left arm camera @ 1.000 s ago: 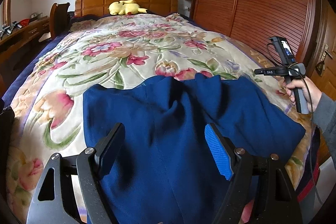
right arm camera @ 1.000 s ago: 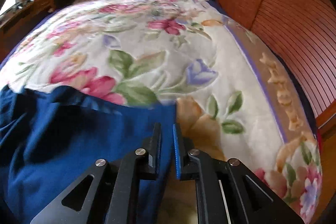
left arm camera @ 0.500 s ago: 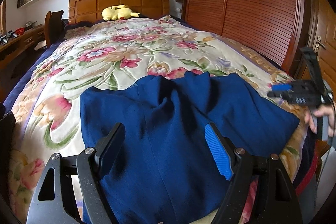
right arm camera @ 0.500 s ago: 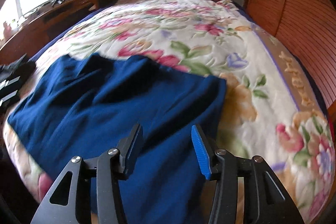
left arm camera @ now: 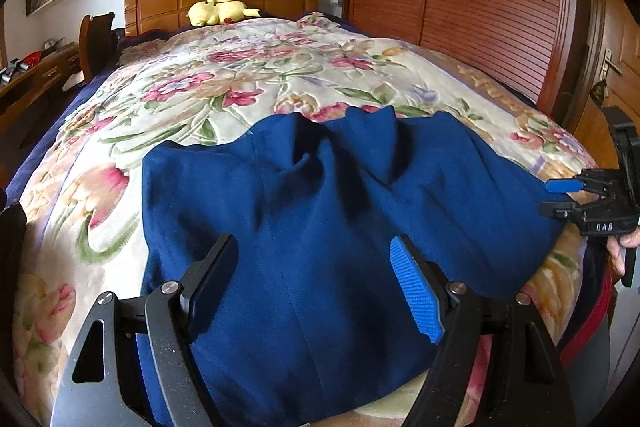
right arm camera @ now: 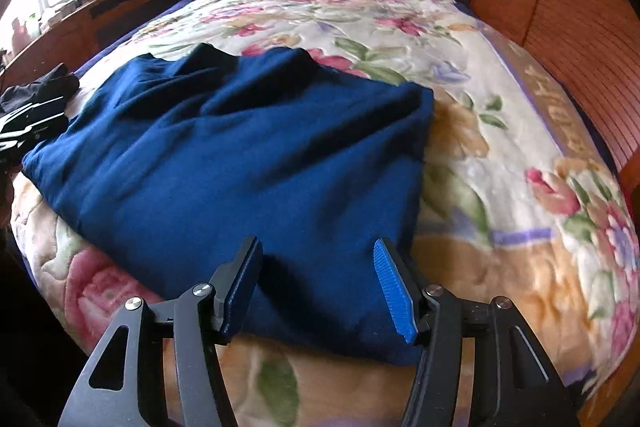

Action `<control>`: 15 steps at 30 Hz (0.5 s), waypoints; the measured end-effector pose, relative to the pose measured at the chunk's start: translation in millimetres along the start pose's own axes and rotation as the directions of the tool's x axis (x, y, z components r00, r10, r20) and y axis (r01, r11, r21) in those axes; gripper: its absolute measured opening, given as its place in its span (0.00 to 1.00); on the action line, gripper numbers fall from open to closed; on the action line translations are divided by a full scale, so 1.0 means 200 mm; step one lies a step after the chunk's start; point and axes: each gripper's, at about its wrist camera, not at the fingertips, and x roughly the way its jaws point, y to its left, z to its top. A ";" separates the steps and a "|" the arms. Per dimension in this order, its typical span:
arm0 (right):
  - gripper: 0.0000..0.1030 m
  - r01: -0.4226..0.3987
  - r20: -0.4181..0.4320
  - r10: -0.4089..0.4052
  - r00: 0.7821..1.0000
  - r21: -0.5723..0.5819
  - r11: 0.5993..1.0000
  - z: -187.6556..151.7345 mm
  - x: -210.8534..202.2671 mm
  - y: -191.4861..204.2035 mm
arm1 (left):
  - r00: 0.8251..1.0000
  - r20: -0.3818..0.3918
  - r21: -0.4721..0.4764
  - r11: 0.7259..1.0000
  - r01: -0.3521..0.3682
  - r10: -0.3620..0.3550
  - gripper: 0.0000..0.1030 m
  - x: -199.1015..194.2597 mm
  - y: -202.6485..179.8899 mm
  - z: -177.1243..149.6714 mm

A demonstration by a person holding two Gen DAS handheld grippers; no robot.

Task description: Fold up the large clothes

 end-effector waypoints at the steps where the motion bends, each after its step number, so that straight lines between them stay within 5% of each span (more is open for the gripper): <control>1: 0.58 0.005 0.002 -0.005 1.000 0.005 1.000 0.00 0.00 0.00 | 1.000 -0.002 0.006 1.000 -0.002 0.002 0.77 0.00 -0.01 0.00; 15: 0.71 0.027 -0.054 -0.021 0.998 0.095 0.995 -0.05 0.13 0.00 | 1.000 -0.019 0.034 0.999 0.008 -0.008 0.77 0.01 -0.05 -0.03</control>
